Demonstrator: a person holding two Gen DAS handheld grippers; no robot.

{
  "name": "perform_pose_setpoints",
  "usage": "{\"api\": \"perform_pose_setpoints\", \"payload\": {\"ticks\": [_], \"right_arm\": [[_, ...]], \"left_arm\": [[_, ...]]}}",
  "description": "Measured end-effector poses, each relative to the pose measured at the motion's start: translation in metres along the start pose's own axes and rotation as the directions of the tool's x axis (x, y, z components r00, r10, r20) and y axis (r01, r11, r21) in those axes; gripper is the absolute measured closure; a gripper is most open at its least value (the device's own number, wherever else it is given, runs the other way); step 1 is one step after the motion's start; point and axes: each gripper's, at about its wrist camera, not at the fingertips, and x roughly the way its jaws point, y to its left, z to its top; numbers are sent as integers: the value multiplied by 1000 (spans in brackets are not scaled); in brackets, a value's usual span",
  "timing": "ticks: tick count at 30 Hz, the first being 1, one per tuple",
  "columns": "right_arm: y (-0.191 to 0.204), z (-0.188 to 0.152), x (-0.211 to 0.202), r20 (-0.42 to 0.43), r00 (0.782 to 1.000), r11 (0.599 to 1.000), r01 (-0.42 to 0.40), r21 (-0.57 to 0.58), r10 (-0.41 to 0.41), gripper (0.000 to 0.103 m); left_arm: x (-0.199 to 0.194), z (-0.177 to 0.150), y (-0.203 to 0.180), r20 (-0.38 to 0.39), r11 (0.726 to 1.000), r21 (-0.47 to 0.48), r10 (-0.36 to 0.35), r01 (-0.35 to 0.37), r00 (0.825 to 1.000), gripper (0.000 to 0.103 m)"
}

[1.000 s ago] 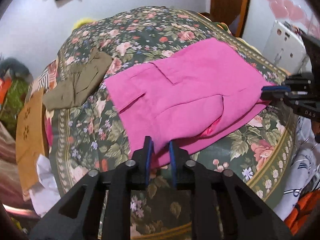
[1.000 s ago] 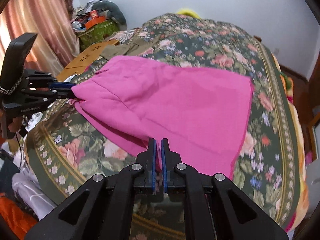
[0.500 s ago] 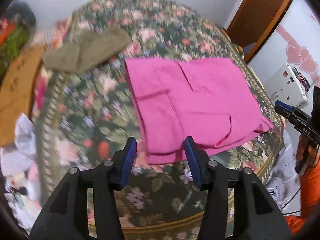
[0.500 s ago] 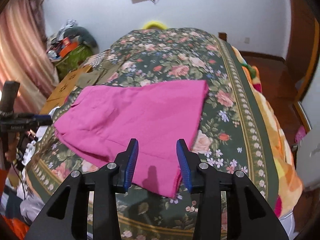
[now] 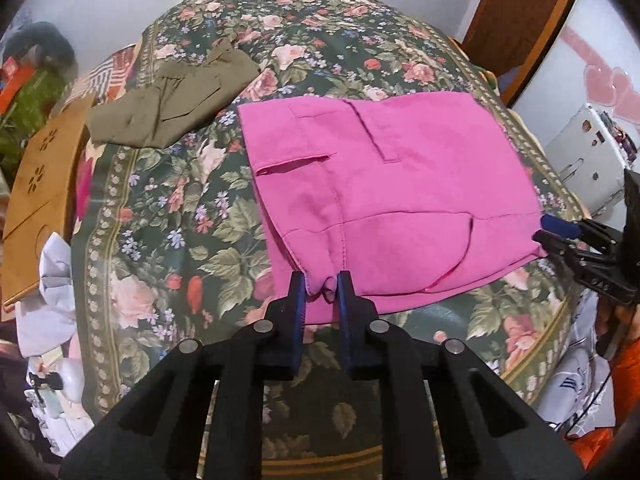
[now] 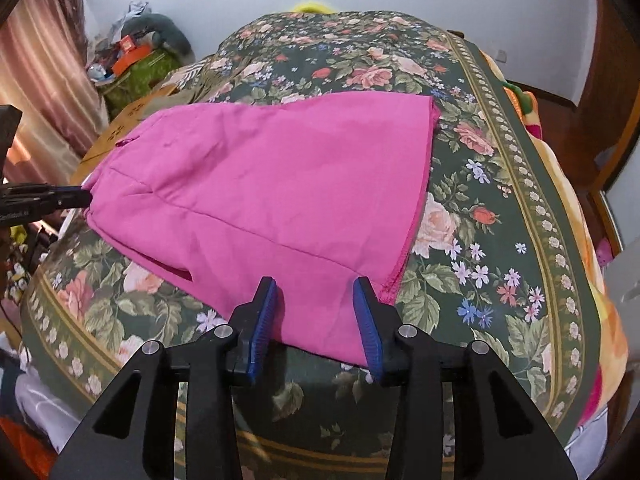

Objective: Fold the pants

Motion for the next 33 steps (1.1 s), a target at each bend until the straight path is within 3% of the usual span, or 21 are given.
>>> {"api": "perform_pose_setpoints", "payload": {"ticks": [3,6,12,17,22,26,33], "right_arm": [[-7,-5,0,2,1000,1000,-1,24,1,68],[-13,-12,-2,16,1000,999,-1,51,0,70],[-16,-3,-4,-15,1000,998,-7,59,8,67],[-28,13,-12,10,1000,996,-11,92,10,67],[-43,42,-18,73,997,994,17,105,-25,66],[-55,67,-13,103,993,994,48,102,-59,58],[-80,109,20,101,992,993,64,104,-74,58]], "left_arm": [[5,-7,9,-1,999,-23,35,-35,999,88],[11,-16,17,-7,998,-62,8,-9,1000,88],[-2,-11,16,8,1000,-26,11,-11,1000,87],[-19,14,25,74,999,-46,16,-13,997,82],[-19,53,37,121,997,-73,46,-37,992,62],[-5,80,47,122,995,-91,62,-51,991,60],[35,115,63,75,989,-149,39,-27,996,60]]}}
